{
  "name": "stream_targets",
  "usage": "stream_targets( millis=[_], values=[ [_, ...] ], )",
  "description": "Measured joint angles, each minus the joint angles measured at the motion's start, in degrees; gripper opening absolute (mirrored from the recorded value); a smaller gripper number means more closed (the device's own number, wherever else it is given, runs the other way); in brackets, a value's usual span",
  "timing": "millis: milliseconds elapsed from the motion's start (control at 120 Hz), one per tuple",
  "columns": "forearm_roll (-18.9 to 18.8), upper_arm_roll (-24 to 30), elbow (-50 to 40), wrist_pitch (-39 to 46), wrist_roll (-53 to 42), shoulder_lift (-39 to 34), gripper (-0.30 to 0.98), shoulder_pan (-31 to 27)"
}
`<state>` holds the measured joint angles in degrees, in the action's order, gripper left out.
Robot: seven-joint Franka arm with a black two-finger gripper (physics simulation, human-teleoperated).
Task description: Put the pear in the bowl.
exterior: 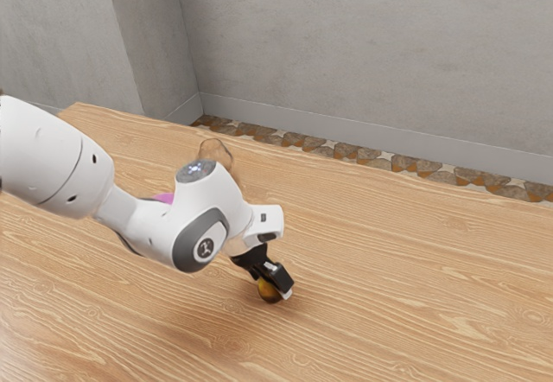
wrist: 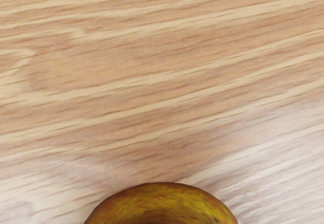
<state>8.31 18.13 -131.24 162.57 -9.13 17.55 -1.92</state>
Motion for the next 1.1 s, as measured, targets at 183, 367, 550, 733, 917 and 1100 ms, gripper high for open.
stream_targets(
  millis=[183, 367, 550, 733, 917, 1100],
  values=[
    [0.7, 0.1, -0.1, 0.7, -0.3, 0.3, 0.66, 0.1],
    [1.4, 0.1, -0.1, 1.0, -0.3, 0.5, 0.50, 0.1],
    [1.7, 0.1, -0.1, 1.1, -0.4, 0.4, 0.41, 0.1],
    [1.8, 0.1, -0.1, 0.9, -0.4, -0.1, 0.38, 0.1],
    [1.9, 0.1, -0.2, 0.5, -0.4, -0.8, 0.36, 0.1],
    [2.0, 0.1, -0.3, 0.4, -0.4, -0.6, 0.32, 0.1]
  ],
)
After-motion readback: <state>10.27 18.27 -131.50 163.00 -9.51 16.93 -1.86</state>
